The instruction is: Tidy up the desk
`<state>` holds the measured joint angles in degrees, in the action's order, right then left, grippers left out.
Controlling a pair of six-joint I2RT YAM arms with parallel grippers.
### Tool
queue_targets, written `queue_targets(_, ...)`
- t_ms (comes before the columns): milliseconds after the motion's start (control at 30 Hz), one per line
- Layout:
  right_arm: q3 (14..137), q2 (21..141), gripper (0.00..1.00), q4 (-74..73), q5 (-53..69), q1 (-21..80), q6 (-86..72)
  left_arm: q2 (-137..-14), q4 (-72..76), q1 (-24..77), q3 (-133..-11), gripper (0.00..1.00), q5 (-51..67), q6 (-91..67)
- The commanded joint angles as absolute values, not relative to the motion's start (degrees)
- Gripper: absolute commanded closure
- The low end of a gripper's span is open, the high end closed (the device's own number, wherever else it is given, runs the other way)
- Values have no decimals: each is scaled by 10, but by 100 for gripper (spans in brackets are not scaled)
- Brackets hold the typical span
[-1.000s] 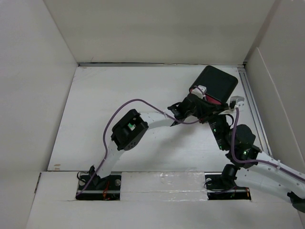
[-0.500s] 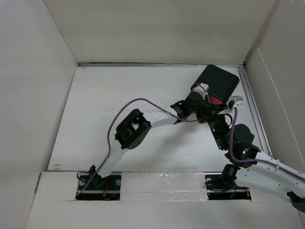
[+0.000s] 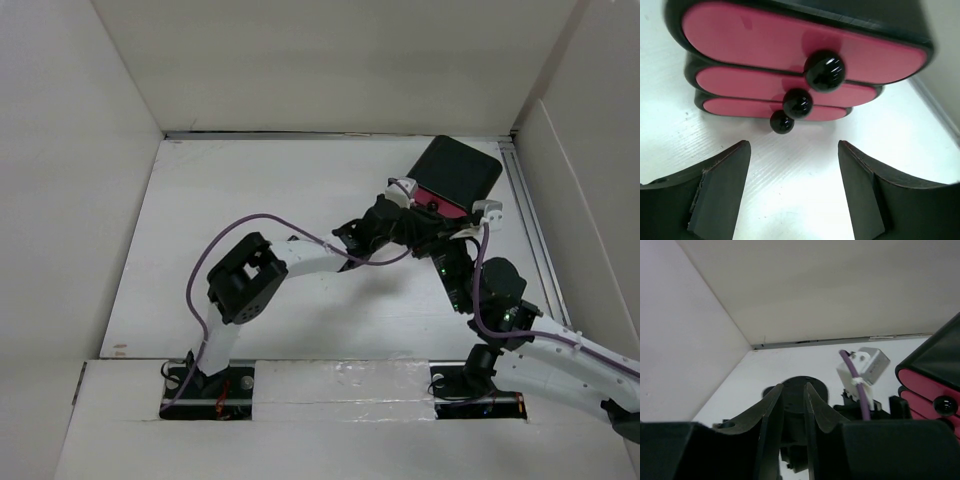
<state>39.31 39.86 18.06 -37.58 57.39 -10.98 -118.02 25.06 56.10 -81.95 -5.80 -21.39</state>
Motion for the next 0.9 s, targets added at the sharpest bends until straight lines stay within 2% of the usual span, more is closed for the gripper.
queue_targets(0,408,396,72,207,-382,573,-112,-1102,321,559,-783,34,-64,-225)
queue_targets(133,409,399,73,207,-375,573,-113,-1110,335,559,-755,44,-65,-232)
queue_targets(167,409,400,76,207,-378,573,-113,-1117,312,559,-761,46,-68,-232)
queue_targets(200,409,401,86,207,-379,573,-112,-1128,304,559,-768,49,-68,-232)
queue_targets(267,412,405,97,204,-372,573,-112,-1138,311,559,-772,51,-69,-229)
queue_targets(400,414,407,100,200,-377,573,-112,-1188,290,559,-811,57,-67,-209)
queue_targets(467,413,404,95,198,-374,573,-112,-1200,299,559,-829,57,-62,-201)
queue_targets(567,405,396,78,208,-384,573,-113,-1236,295,559,-865,57,-62,-198)
queue_targets(867,410,401,72,205,-380,573,-111,-1303,255,559,-940,56,-58,-187)
